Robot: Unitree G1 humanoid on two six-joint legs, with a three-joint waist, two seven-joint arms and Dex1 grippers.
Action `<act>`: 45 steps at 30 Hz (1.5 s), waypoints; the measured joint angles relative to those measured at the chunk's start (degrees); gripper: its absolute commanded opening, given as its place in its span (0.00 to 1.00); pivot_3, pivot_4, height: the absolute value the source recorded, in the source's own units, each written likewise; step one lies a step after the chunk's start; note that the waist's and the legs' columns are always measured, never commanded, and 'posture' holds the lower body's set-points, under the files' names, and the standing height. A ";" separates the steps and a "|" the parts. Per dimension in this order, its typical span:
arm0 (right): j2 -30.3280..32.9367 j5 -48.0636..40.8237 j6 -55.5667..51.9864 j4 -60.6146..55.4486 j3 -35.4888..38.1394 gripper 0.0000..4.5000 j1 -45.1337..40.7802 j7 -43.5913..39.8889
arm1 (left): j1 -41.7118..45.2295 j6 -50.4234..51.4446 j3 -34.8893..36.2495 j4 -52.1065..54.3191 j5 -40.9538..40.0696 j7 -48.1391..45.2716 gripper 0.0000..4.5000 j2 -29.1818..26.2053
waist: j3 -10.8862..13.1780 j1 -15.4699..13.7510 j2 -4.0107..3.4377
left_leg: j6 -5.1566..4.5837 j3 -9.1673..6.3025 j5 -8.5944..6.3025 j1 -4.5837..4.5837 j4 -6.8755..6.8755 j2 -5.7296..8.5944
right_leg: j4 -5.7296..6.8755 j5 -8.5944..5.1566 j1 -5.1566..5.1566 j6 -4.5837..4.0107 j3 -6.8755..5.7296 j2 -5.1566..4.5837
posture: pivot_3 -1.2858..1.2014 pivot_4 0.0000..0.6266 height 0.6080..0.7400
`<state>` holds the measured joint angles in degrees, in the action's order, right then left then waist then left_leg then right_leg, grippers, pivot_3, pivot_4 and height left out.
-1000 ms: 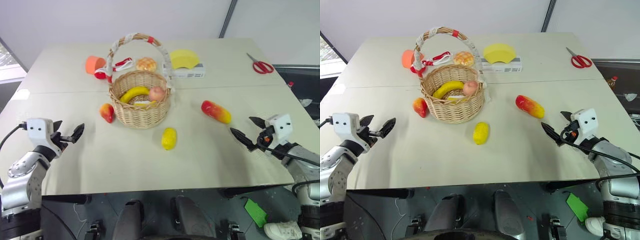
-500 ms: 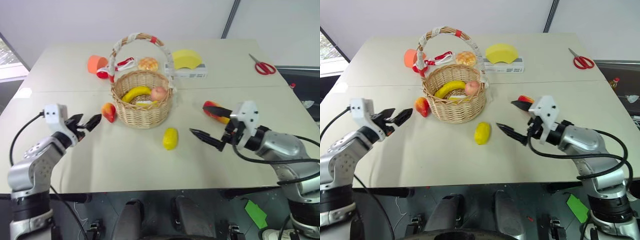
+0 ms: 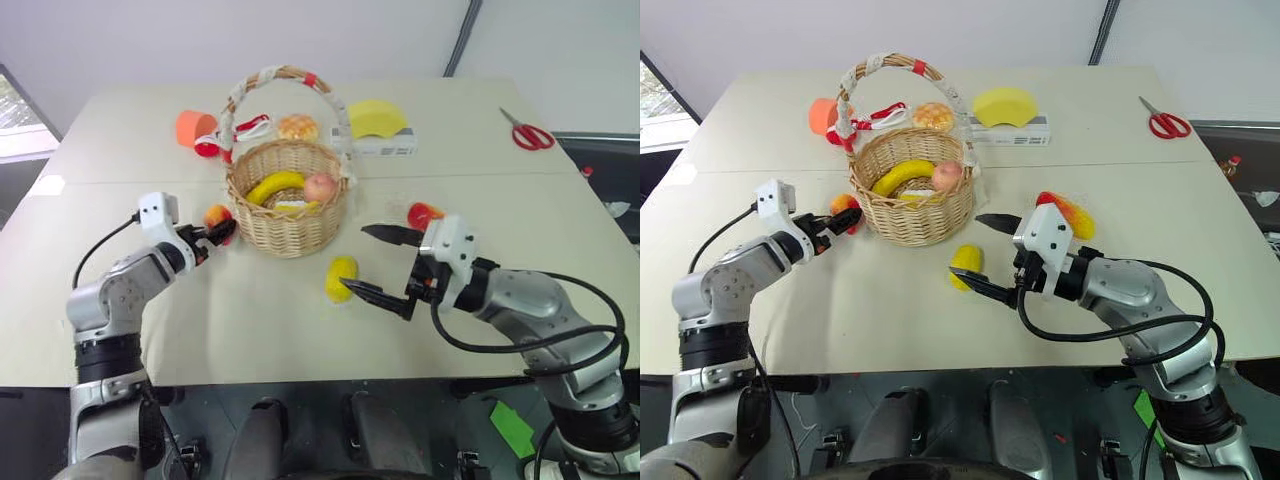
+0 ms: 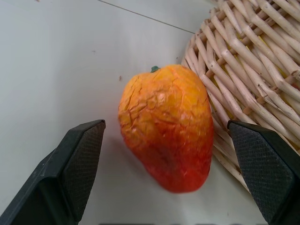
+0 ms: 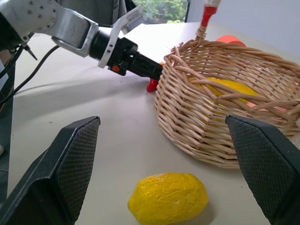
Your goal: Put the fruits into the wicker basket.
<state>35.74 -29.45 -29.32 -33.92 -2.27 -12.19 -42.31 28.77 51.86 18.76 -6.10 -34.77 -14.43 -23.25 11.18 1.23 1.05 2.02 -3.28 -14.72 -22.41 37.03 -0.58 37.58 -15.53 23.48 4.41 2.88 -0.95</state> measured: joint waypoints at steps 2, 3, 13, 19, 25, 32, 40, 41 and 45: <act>-0.40 0.14 0.20 -0.01 -0.61 1.00 0.10 0.15 | 0.83 -0.13 -0.14 -1.15 0.66 0.06 0.94 0.25 | 0.00 -0.14 0.00 | 0.00 0.00 0.00 0.00 0.00 0.00 | 0.00 0.00 0.00 0.00 0.00 0.00 | 0.52 0.24 1.00; -0.51 0.20 0.30 -0.01 -0.83 1.00 0.18 0.23 | 0.96 -0.19 -0.27 -1.56 1.00 0.03 0.87 0.25 | 0.00 -0.18 0.00 | 0.00 0.00 0.00 0.00 0.00 0.00 | 0.00 0.00 0.00 0.00 0.00 -0.01 | 0.52 0.24 1.00; -0.79 1.11 0.51 -0.26 -0.99 1.00 0.13 0.99 | 1.04 -1.34 -1.23 -2.40 3.03 -0.13 0.49 -0.12 | 0.00 -0.25 0.00 | 0.00 -0.01 0.00 0.00 0.00 0.00 | 0.00 0.00 0.00 0.00 0.00 -0.03 | 0.52 0.24 1.00; -0.76 1.07 -0.14 -0.72 -1.42 1.00 -1.22 1.08 | -3.86 -2.51 4.49 5.66 -0.60 -4.22 0.49 -4.07 | 0.01 -0.09 0.02 | 0.01 -0.01 0.00 -0.02 -0.03 -0.10 | 0.00 0.00 0.06 -0.01 0.01 -0.08 | 0.52 0.24 1.00; -0.53 1.11 -0.16 0.44 -1.04 1.00 -3.95 0.33 | -1.70 -1.57 2.90 22.97 -8.74 -14.62 0.49 -10.92 | 0.02 -1.09 0.04 | 0.04 -0.06 0.00 -0.05 0.02 0.15 | -0.08 -0.01 -0.10 -0.02 -0.08 -0.24 | 0.52 0.24 1.00; -1.15 1.55 -0.31 2.80 -1.76 1.00 -5.78 0.27 | 17.42 -2.72 -19.32 14.06 3.74 -11.95 0.49 -5.60 | 0.00 -0.87 0.06 | -0.07 -0.02 -0.05 -0.07 -0.05 0.33 | -0.18 0.00 -0.06 0.02 -0.10 -0.16 | 0.52 0.24 1.00; -4.70 1.59 -6.63 5.32 -2.44 1.00 -3.16 6.16 | 19.53 -7.37 -24.31 4.33 10.78 -16.26 0.99 -4.34 | 0.03 -0.05 0.03 | -0.07 -0.02 -0.05 -0.09 -0.04 0.02 | -0.02 0.01 0.12 -0.05 -0.01 0.17 | 0.52 0.24 1.00; -5.81 1.28 -8.33 5.67 -2.35 1.00 -2.71 7.54 | 19.48 -8.55 -24.31 4.35 11.06 -17.47 0.99 -4.91 | 0.02 -0.07 0.03 | -0.06 -0.03 -0.05 -0.09 -0.03 0.02 | -0.01 0.01 0.11 -0.05 -0.01 0.16 | 0.52 0.24 1.00; -13.50 -5.13 -20.12 7.76 1.38 1.00 -2.32 15.55 | 16.67 -14.13 -22.78 7.02 10.84 -23.05 0.99 -8.02 | 0.03 -0.01 0.02 | -0.06 -0.02 -0.04 -0.08 -0.03 -0.12 | 0.06 0.01 0.15 -0.06 0.05 0.15 | 0.52 0.24 1.00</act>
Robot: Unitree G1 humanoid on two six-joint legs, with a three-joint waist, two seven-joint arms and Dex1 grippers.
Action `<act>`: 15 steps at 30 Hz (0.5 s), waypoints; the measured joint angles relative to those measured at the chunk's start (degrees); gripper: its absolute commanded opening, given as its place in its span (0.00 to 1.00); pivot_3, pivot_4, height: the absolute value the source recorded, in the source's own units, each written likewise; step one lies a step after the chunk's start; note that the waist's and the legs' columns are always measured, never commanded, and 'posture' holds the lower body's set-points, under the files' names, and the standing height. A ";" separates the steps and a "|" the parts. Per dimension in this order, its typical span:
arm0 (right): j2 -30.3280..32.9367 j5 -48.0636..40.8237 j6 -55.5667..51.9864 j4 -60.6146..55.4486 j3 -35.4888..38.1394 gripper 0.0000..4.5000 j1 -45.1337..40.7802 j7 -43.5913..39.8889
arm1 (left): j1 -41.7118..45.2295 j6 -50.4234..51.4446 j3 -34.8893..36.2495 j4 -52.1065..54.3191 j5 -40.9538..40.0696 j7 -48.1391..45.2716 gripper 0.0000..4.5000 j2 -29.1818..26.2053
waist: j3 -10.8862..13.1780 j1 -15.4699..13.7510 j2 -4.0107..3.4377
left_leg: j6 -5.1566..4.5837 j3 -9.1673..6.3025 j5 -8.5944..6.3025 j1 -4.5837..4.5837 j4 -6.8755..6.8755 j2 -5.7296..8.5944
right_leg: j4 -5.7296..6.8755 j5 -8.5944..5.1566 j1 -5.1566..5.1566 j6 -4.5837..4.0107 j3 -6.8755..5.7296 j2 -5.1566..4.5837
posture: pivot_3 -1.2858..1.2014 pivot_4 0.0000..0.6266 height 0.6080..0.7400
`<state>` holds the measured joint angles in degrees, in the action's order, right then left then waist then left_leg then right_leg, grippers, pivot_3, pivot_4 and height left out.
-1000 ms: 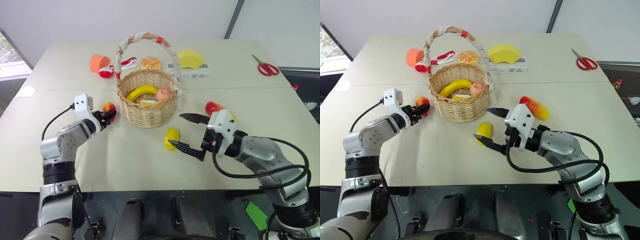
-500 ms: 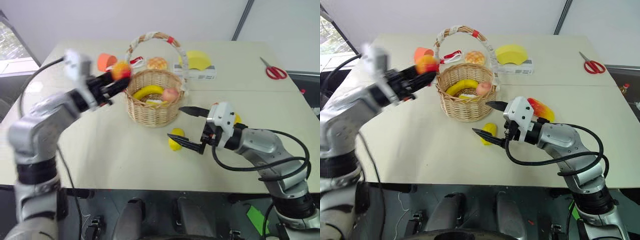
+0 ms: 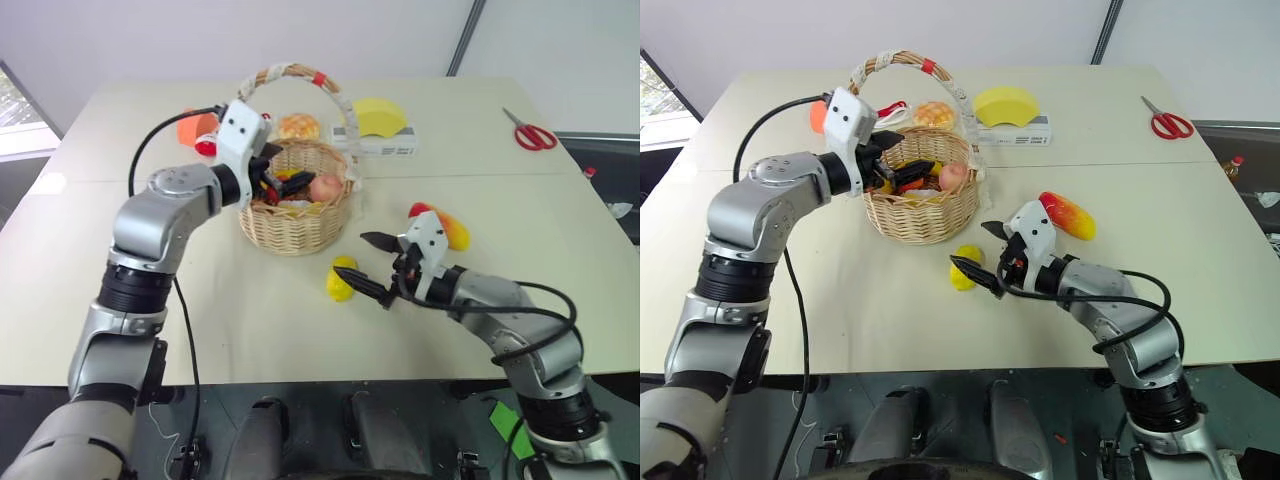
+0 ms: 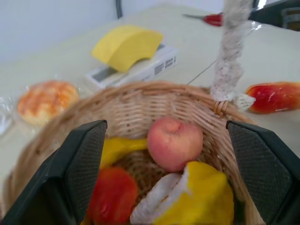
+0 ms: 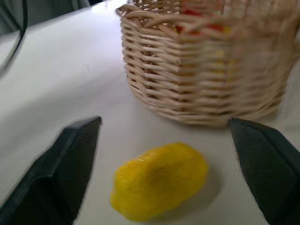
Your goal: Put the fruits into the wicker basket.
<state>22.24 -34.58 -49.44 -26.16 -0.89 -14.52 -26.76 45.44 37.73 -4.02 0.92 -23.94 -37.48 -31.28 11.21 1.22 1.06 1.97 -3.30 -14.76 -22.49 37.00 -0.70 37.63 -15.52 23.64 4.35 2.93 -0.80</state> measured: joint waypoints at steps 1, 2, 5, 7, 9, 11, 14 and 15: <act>-1.30 -1.79 -3.34 0.46 1.61 1.00 -0.03 2.15 | -1.73 -1.87 1.03 1.31 -0.36 -1.89 0.99 -0.93 | 0.00 -0.06 -0.01 | 0.00 0.01 0.00 -0.01 -0.01 -0.01 | 0.02 0.00 0.02 0.00 0.01 -0.02 | 0.52 0.24 1.00; -1.87 -3.32 -6.00 0.51 2.82 1.00 -0.09 3.68 | -3.73 -3.48 2.22 2.77 -0.73 -3.85 0.99 -1.99 | 0.00 -0.10 -0.01 | 0.01 0.02 0.00 -0.02 -0.01 -0.01 | 0.02 0.00 0.03 -0.01 0.02 -0.04 | 0.52 0.24 1.00; -3.95 -8.32 -13.57 0.50 6.93 1.00 -0.64 7.72 | -11.06 -5.85 7.31 7.50 -5.02 -10.48 0.99 -5.60 | 0.00 -0.03 -0.01 | 0.00 0.03 0.00 -0.02 -0.03 -0.02 | 0.00 -0.01 0.04 -0.02 0.02 -0.13 | 0.52 0.24 1.00; -5.30 -10.86 -17.88 0.51 8.94 1.00 -1.29 10.21 | -14.58 -5.87 9.88 9.27 -7.12 -13.45 0.99 -7.67 | 0.01 -0.12 -0.02 | 0.00 0.02 0.00 -0.02 -0.02 -0.02 | 0.01 -0.01 0.04 -0.02 0.01 -0.09 | 0.52 0.24 1.00; -7.76 -13.55 -23.07 0.54 10.86 1.00 -2.86 13.56 | -20.18 -6.76 10.99 12.84 -7.59 -17.16 0.99 -11.67 | 0.00 0.04 -0.03 | 0.00 0.06 0.00 0.00 -0.02 -0.02 | 0.00 -0.01 0.02 -0.02 0.03 -0.07 | 0.52 0.24 1.00; -9.43 -14.77 -27.04 0.85 12.47 1.00 -3.91 16.51 | -25.03 -7.24 11.30 15.78 -8.32 -20.20 0.99 -13.54 | 0.00 -0.03 -0.04 | -0.01 0.08 0.00 0.00 -0.03 -0.01 | 0.00 -0.01 0.03 -0.03 0.03 -0.08 | 0.52 0.24 1.00; -11.41 -15.14 -31.48 1.82 13.39 1.00 -5.57 20.00 | -29.33 -7.09 11.50 19.14 -10.06 -22.34 0.99 -13.79 | 0.00 -0.26 -0.04 | -0.01 0.05 0.00 -0.04 -0.02 0.00 | -0.03 -0.02 0.02 -0.03 0.02 -0.08 | 0.52 0.24 1.00; -12.18 -15.07 -32.73 2.03 13.40 1.00 -6.00 21.01 | -30.12 -7.04 11.49 20.22 -10.55 -22.48 0.99 -13.84 | 0.00 -0.24 -0.04 | -0.01 0.06 0.00 -0.04 -0.02 0.00 | -0.05 -0.02 0.01 -0.03 0.02 -0.08 | 0.52 0.24 1.00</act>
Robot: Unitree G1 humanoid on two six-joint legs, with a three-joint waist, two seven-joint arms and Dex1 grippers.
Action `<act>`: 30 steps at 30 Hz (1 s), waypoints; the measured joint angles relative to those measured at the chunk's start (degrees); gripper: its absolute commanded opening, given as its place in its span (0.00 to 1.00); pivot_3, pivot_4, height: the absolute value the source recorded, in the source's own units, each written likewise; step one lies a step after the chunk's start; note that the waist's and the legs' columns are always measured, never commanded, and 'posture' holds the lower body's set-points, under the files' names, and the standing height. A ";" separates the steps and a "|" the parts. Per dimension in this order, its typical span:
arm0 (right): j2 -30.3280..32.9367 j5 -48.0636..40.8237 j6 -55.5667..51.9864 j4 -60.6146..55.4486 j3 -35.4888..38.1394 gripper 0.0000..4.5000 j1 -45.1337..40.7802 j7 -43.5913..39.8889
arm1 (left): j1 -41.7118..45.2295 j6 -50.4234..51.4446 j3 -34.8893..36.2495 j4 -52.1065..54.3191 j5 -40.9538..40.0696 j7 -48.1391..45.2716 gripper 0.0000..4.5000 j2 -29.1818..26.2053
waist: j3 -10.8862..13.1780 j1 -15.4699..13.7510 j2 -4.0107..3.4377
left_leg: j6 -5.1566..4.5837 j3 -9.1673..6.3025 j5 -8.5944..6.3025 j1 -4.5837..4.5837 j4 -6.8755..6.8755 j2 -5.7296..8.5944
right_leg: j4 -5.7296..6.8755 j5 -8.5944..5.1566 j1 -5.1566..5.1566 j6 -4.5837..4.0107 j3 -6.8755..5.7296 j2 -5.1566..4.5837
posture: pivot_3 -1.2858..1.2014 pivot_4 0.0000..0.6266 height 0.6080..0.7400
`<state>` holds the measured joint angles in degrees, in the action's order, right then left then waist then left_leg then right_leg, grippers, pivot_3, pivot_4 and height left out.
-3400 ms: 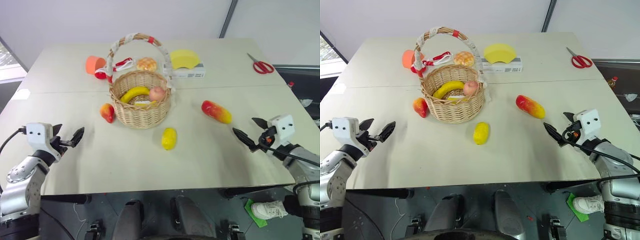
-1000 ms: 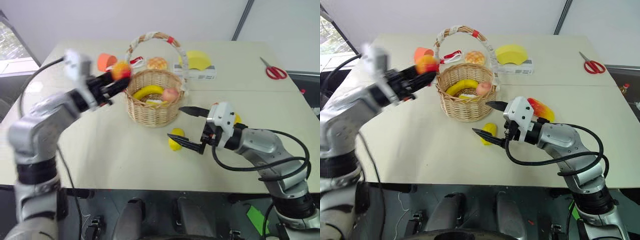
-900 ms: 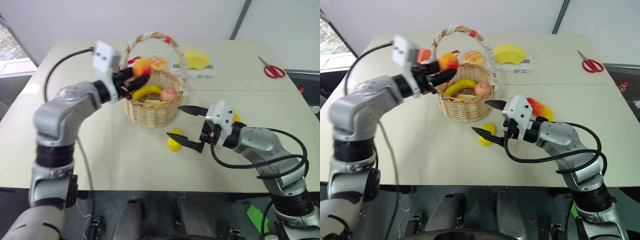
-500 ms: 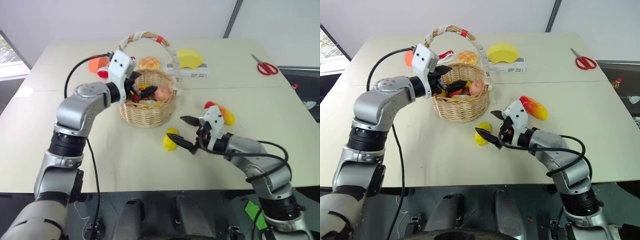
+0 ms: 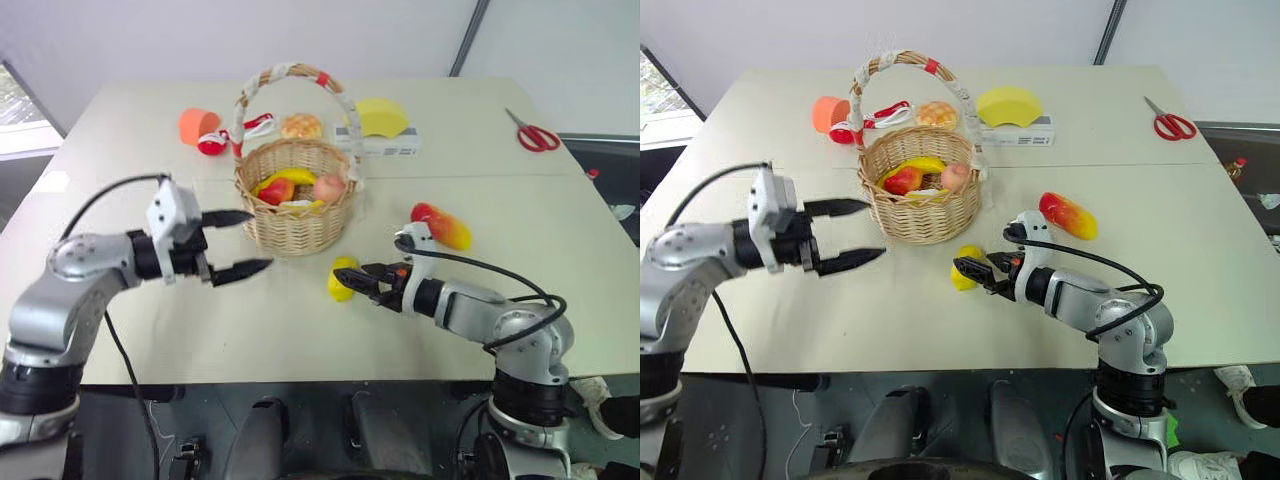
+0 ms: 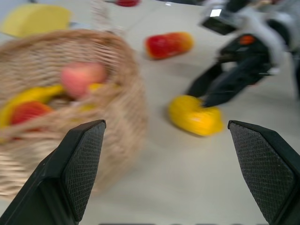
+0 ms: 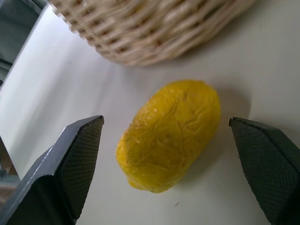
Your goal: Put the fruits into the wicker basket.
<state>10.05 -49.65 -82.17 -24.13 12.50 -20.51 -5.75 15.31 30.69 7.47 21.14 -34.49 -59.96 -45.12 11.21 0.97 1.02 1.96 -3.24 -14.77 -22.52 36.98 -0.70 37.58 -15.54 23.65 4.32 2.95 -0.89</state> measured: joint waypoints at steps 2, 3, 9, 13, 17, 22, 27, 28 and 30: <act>-1.66 0.56 -1.66 1.07 0.13 1.00 -0.73 1.77 | -1.15 0.00 -0.02 1.23 -0.03 0.04 0.99 -0.14 | 0.00 0.15 0.00 | -0.01 0.01 0.00 0.01 0.00 0.00 | -0.01 0.00 0.00 0.00 0.00 0.02 | 0.52 0.24 1.00; -2.48 0.81 -2.12 1.23 0.39 1.00 -1.13 2.41 | -1.69 0.01 -0.05 1.41 0.01 0.15 0.99 -0.15 | 0.00 0.21 -0.01 | -0.01 0.01 0.00 0.02 -0.01 0.00 | -0.01 0.00 0.01 0.00 0.00 0.03 | 0.52 0.24 1.00; -6.20 2.73 -4.48 2.65 1.92 0.69 -3.13 5.04 | -2.38 -0.24 -1.16 1.42 0.62 0.79 1.00 0.03 | -0.01 0.82 -0.01 | -0.01 0.05 0.00 0.03 -0.01 -0.05 | 0.00 0.00 0.00 0.00 0.00 0.14 | 0.52 0.24 1.00; -6.69 2.78 -5.18 2.63 1.90 0.35 -3.44 4.45 | -2.91 -0.82 -1.43 1.25 1.38 1.40 1.00 0.14 | -0.01 1.44 -0.01 | -0.01 0.04 -0.01 0.03 -0.01 -0.06 | 0.00 0.00 0.00 0.00 0.00 0.13 | 0.52 0.24 1.00; 2.83 3.95 0.26 -2.55 -3.83 0.35 -3.78 -2.10 | -4.35 -1.34 1.82 -1.65 0.89 4.20 1.00 2.57 | 0.04 1.52 -0.08 | -0.02 0.03 -0.01 -0.02 0.00 -0.05 | -0.03 0.00 0.04 0.02 -0.01 0.10 | 0.52 0.24 1.00; 17.88 14.18 20.58 -9.28 -17.35 0.35 -11.04 -15.66 | -7.58 -1.31 6.50 -3.20 -1.07 5.62 1.00 3.07 | 0.04 2.00 -0.07 | -0.04 0.13 -0.02 0.02 -0.04 -0.07 | -0.06 0.00 0.07 0.01 0.00 0.23 | 0.52 0.24 1.00; 14.64 26.18 31.71 4.22 -27.12 0.35 -24.93 -16.73 | -7.69 -1.39 6.75 -3.91 -1.17 6.68 1.00 4.89 | 0.04 2.19 -0.06 | -0.04 0.15 -0.02 0.03 -0.02 -0.17 | -0.03 0.08 0.08 -0.11 -0.01 0.24 | 0.52 0.24 1.00; 13.35 28.30 33.14 7.78 -28.02 0.35 -26.60 -16.37 | -7.57 -1.40 6.75 -3.92 -1.17 6.98 1.00 5.31 | 0.03 2.09 -0.04 | -0.03 0.14 -0.02 0.02 -0.03 -0.19 | -0.03 0.08 0.08 -0.12 -0.01 0.23 | 0.52 0.24 1.00; 11.20 32.00 36.08 14.24 -29.73 0.35 -28.64 -15.95 | -6.60 -1.43 6.59 -3.88 -1.17 7.73 1.00 6.28 | 0.03 1.65 -0.04 | -0.03 0.12 -0.02 -0.04 -0.04 -0.17 | -0.03 0.09 0.13 -0.11 -0.01 0.19 | 0.52 0.24 1.00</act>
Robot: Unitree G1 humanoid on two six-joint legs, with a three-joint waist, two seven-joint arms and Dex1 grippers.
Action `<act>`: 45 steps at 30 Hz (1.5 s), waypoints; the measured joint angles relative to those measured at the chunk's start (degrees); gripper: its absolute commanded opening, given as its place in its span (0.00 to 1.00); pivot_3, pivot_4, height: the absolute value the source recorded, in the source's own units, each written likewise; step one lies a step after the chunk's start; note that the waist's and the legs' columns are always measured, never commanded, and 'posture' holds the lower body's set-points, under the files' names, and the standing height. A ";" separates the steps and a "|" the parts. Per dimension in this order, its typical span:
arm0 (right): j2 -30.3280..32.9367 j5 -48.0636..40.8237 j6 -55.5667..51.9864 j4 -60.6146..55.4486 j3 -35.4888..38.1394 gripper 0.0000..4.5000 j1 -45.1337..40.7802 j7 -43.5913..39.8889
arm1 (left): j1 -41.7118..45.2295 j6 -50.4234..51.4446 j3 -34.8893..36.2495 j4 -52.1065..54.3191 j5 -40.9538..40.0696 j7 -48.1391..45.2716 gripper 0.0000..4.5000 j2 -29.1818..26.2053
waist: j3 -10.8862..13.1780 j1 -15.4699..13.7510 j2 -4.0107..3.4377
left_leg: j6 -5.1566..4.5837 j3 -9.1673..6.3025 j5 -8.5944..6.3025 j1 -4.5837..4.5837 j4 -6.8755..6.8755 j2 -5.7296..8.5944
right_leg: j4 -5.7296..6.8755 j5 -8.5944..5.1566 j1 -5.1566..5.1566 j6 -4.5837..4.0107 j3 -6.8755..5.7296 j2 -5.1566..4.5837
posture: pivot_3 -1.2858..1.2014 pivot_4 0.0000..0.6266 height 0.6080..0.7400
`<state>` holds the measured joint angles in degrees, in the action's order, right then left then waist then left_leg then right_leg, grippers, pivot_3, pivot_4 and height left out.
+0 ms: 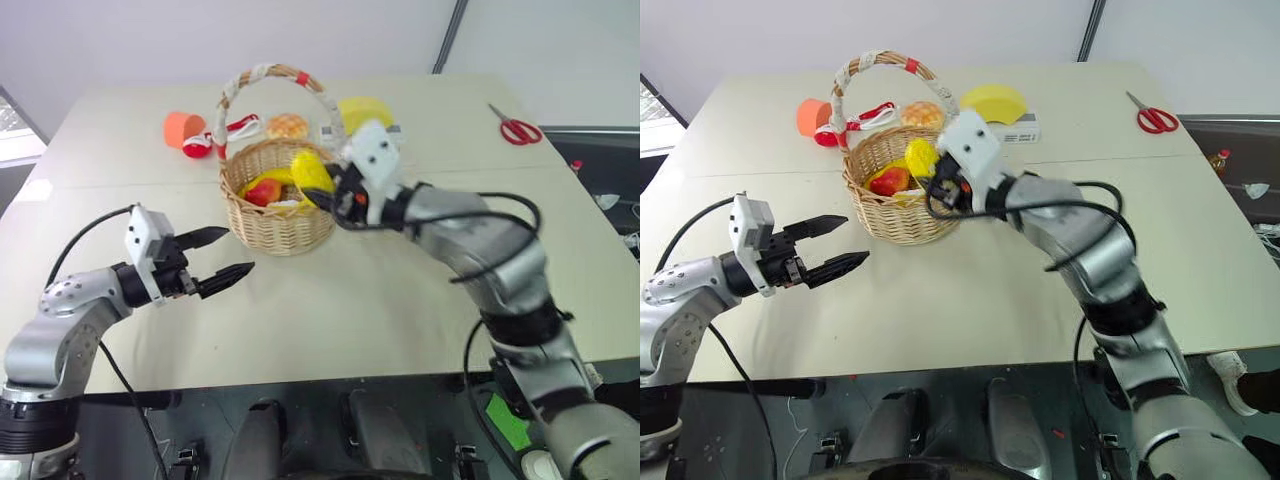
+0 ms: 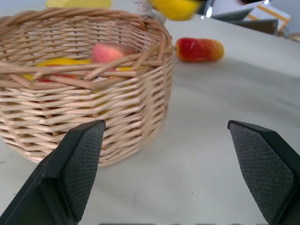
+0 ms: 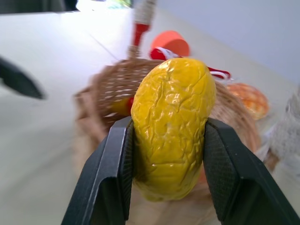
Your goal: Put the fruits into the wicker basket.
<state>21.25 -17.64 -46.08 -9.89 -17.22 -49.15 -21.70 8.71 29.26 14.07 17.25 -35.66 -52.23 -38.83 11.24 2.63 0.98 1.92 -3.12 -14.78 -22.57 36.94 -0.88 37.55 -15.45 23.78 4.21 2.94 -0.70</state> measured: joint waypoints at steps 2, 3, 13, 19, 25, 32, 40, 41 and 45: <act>-2.28 2.40 1.88 5.12 -0.82 0.46 -1.53 0.24 | 0.64 0.00 0.05 0.19 -0.05 0.55 1.00 0.50 | 0.00 -0.20 0.00 | 0.01 -0.03 0.00 -0.22 0.00 0.05 | 0.01 0.01 0.22 0.01 0.00 -0.12 | 0.52 0.24 1.00; -3.22 3.09 2.48 7.08 -0.80 0.58 -2.22 0.29 | 0.82 0.00 0.07 0.41 -0.09 0.87 1.00 0.73 | -0.01 -0.21 0.01 | 0.02 -0.03 0.01 -0.45 0.03 0.07 | 0.03 0.03 0.43 0.03 0.00 -0.17 | 0.52 0.24 1.00; -1.20 1.93 5.31 -4.52 3.99 0.99 0.19 -5.89 | 1.51 0.30 -0.99 3.78 -1.60 3.68 1.00 3.50 | -0.01 -0.69 0.02 | 0.09 -0.14 0.05 -0.93 0.17 0.29 | 0.37 0.04 0.97 0.03 -0.08 -0.51 | 0.52 0.24 1.00; 16.71 -1.72 3.80 -16.16 9.75 0.99 15.75 -16.14 | 3.60 1.35 -6.47 7.48 -1.65 4.13 1.00 4.00 | -0.04 -1.73 0.06 | 0.08 -0.10 0.05 -0.79 0.21 0.36 | 0.21 0.04 0.71 0.05 -0.12 -0.54 | 0.52 0.24 1.00; 24.45 6.29 3.31 -7.13 11.57 0.99 22.30 -13.31 | 7.30 0.90 -16.10 8.30 1.56 3.64 1.00 6.32 | -0.03 -1.11 0.05 | 0.07 0.27 0.05 -0.64 0.24 0.28 | 0.27 0.03 0.70 0.04 0.03 -0.13 | 0.52 0.24 1.00; 22.26 15.82 7.95 10.46 9.32 0.99 19.51 -8.59 | 10.60 -2.59 -23.55 4.03 7.69 1.68 1.00 8.10 | -0.04 -0.28 0.05 | 0.06 0.26 0.06 -0.60 0.25 0.23 | 0.42 0.02 0.71 0.01 0.08 0.01 | 0.52 0.24 1.00; 19.25 16.73 9.21 16.74 9.11 0.58 16.54 -9.97 | 10.73 -3.78 -23.98 3.82 9.25 1.48 1.00 7.90 | -0.03 -0.31 0.04 | 0.06 0.21 0.06 -0.62 0.26 0.23 | 0.44 0.02 0.72 0.01 0.08 -0.02 | 0.52 0.24 1.00; 19.10 16.76 9.30 16.65 9.11 0.46 16.54 -10.22 | 10.34 -3.82 -23.83 3.82 9.30 1.53 1.00 7.89 | -0.03 -0.28 0.04 | 0.06 0.21 0.06 -0.62 0.26 0.22 | 0.44 0.02 0.72 0.01 0.08 -0.02 | 0.52 0.24 1.00; 19.23 17.11 10.25 14.94 9.11 0.36 16.81 -10.90 | 9.07 -3.96 -23.30 3.83 9.31 1.63 1.00 7.61 | -0.03 -0.28 0.04 | 0.06 0.19 0.06 -0.62 0.27 0.21 | 0.46 0.02 0.72 0.01 0.08 -0.02 | 0.52 0.24 1.00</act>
<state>40.48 -0.54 -35.83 5.05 -8.11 -32.34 -32.60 17.79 25.30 -9.24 21.08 -26.35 -50.60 -31.23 11.21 2.35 1.02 1.99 -2.93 -14.72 -23.18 37.21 -0.66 38.01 -15.43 24.50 4.22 3.02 -0.71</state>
